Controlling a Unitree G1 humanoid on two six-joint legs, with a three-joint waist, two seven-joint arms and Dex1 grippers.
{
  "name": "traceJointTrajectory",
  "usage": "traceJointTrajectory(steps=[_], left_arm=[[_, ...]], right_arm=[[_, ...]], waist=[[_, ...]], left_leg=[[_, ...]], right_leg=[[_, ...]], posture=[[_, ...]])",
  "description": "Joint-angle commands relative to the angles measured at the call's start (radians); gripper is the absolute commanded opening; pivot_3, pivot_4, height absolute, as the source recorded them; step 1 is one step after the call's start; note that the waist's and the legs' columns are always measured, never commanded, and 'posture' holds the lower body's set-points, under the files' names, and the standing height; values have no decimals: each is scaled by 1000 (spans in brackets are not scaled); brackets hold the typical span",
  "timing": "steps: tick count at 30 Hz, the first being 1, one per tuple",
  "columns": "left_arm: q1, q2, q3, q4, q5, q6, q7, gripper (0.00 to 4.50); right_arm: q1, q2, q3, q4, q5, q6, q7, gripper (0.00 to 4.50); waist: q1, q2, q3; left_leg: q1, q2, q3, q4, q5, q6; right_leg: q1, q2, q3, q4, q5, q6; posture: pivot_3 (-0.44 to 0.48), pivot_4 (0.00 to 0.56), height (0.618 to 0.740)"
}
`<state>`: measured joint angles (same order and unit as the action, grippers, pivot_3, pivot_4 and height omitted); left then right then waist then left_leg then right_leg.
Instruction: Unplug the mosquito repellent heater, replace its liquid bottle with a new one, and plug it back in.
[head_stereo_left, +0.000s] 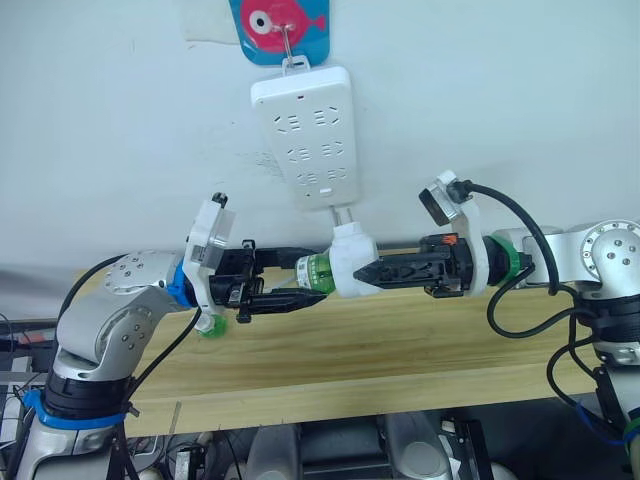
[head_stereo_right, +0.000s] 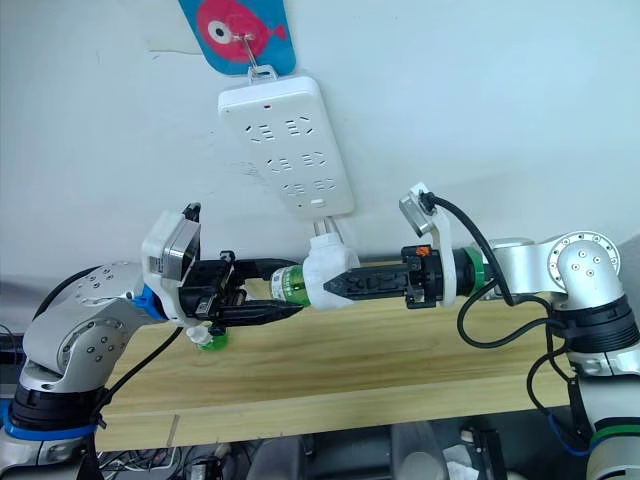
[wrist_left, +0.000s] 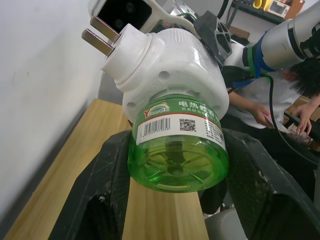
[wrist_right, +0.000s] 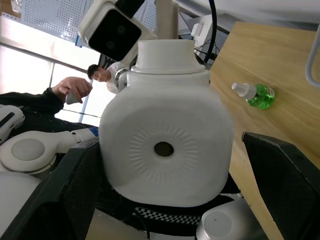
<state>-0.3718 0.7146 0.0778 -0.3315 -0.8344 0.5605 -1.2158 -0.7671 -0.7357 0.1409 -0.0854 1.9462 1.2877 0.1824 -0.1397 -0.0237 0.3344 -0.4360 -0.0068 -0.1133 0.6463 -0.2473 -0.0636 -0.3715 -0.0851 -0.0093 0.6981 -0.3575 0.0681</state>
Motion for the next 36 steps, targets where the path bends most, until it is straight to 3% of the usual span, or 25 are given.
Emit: traceJointTrajectory(steps=[1,24,27,30,36], left_arm=[[-13,-15,-13,-9,2,-19,-18,2346],[-36,-33,-19,20,30,-25,-27,2346],[-41,-35,-21,22,30,-24,-29,2346],[-46,-38,-23,22,28,-22,-29,2346],[-45,-35,-22,19,29,-20,-28,2346]], right_arm=[[-22,16,-16,-31,26,-8,-13,4461],[-37,37,-23,-22,26,6,-20,4461],[-44,40,-21,-18,26,11,-13,3877],[-51,40,-21,-15,26,15,-7,3004],[-54,40,-22,-13,26,19,-3,2994]], waist=[[0,0,0],[-2,0,0],[-2,0,0],[-3,0,0],[-5,0,0]], left_leg=[[0,0,0,0,0,0],[0,0,0,0,0,0],[0,0,0,0,0,0],[0,0,0,0,0,0],[0,0,1,1,0,0]], right_leg=[[0,0,0,0,0,0],[0,0,0,2,0,0],[0,0,0,2,0,0],[0,0,0,2,0,0],[1,0,0,2,0,0]], posture=[[-213,315,740],[-222,321,740],[-222,321,740],[-226,323,740],[-226,322,740]])
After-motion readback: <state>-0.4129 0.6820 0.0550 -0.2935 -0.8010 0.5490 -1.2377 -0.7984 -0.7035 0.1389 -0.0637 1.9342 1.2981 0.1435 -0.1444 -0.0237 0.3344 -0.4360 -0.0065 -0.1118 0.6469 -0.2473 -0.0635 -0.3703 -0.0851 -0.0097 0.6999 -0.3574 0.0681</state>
